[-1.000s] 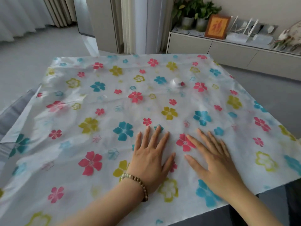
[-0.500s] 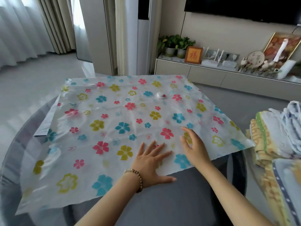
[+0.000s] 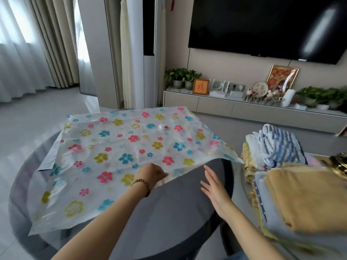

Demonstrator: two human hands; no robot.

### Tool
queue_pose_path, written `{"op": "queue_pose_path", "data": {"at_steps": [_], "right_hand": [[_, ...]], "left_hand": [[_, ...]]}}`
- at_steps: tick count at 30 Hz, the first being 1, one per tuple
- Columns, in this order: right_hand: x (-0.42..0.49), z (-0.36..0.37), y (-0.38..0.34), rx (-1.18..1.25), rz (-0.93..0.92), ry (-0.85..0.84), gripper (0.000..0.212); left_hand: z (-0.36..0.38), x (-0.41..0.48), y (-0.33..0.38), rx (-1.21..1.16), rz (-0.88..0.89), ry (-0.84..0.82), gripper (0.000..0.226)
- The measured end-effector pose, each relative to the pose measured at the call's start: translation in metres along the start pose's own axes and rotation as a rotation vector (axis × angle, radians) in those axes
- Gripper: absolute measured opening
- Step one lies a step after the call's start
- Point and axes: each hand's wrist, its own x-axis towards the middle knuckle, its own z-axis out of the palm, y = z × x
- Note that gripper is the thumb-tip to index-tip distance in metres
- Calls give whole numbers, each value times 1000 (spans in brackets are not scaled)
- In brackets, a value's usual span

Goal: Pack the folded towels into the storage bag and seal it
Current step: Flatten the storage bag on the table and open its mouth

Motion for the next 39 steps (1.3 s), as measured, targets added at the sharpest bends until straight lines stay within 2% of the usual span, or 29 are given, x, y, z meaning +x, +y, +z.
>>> {"op": "queue_pose_path", "data": {"at_steps": [3, 6, 10, 13, 18, 24, 26, 30, 35, 39], "right_hand": [[-2, 9, -26, 56, 18, -163, 39], [4, 23, -51, 205, -7, -218, 67], [7, 36, -74, 304, -53, -216, 87], [3, 40, -74, 259, -50, -194, 110], [0, 44, -64, 118, -12, -105, 137], [-2, 40, -56, 91, 9, 20, 107], [-3, 38, -58, 113, 24, 8, 102], [-5, 35, -61, 132, 24, -50, 94], [-8, 31, -57, 72, -80, -132, 92], [-8, 34, -48, 72, -134, -157, 71]], "left_hand": [[-11, -7, 25, -329, 14, 123, 26], [-24, -12, 61, -567, 62, 200, 31], [-34, -27, 88, -874, 46, 65, 30], [-31, -37, 88, -1040, -49, -70, 33], [-22, -48, 84, -1181, -84, -136, 28], [-18, -47, 89, -1043, -14, -9, 25], [-16, -49, 88, -975, 66, -53, 23], [-12, -51, 80, -691, 270, -93, 27], [-16, -48, 70, -720, 231, -91, 24], [-15, -49, 69, -704, 243, 24, 22]]}}
